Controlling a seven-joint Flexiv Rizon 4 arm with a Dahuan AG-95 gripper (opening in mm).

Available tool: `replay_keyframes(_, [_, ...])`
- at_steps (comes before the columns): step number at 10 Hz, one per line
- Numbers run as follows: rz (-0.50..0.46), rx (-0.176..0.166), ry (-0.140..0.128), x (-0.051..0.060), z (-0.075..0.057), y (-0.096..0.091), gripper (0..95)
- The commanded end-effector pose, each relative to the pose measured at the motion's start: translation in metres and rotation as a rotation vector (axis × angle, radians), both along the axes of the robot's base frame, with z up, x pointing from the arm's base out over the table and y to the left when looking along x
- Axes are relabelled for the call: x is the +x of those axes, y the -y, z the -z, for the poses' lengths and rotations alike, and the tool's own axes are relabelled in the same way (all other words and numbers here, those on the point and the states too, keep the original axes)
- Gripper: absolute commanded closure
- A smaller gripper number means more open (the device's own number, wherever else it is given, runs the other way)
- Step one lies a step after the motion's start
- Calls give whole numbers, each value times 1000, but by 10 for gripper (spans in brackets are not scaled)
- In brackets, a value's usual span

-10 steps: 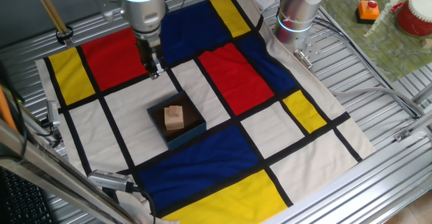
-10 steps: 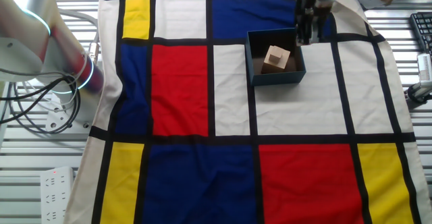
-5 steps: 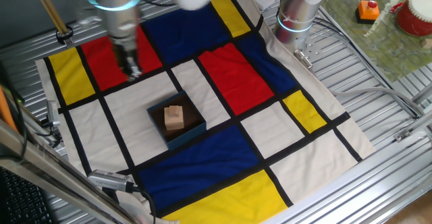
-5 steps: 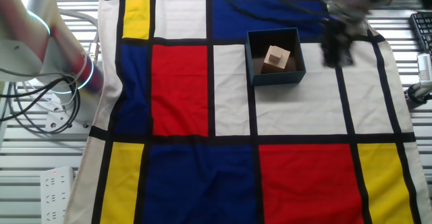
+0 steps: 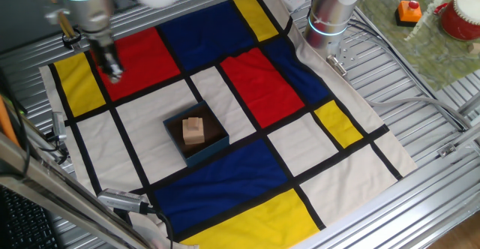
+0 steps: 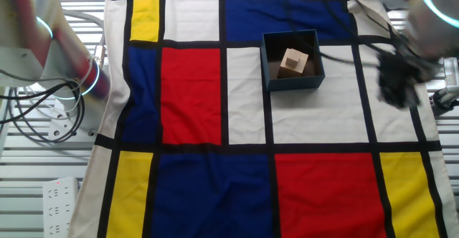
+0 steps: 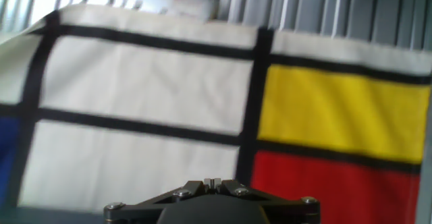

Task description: Take everything out of the gift box

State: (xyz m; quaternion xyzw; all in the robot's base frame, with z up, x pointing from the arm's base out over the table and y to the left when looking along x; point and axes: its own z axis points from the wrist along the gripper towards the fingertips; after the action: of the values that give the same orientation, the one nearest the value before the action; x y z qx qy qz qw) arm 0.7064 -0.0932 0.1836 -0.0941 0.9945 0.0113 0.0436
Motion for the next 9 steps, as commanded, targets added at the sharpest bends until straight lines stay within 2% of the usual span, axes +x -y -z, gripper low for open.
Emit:
replay_keyframes(1, [-3, 6, -5, -11, 4, 2, 950])
replay_keyframes(2, [23, 4, 1, -51, 9, -20, 950])
replay_keyframes(4, [46, -9, 9, -98, 19, -46, 950])
replay_keyframes(5, [52, -13, 11, -113, 23, -53, 950])
replay_keyframes(9, [89, -6, 23, -135, 28, -77, 950])
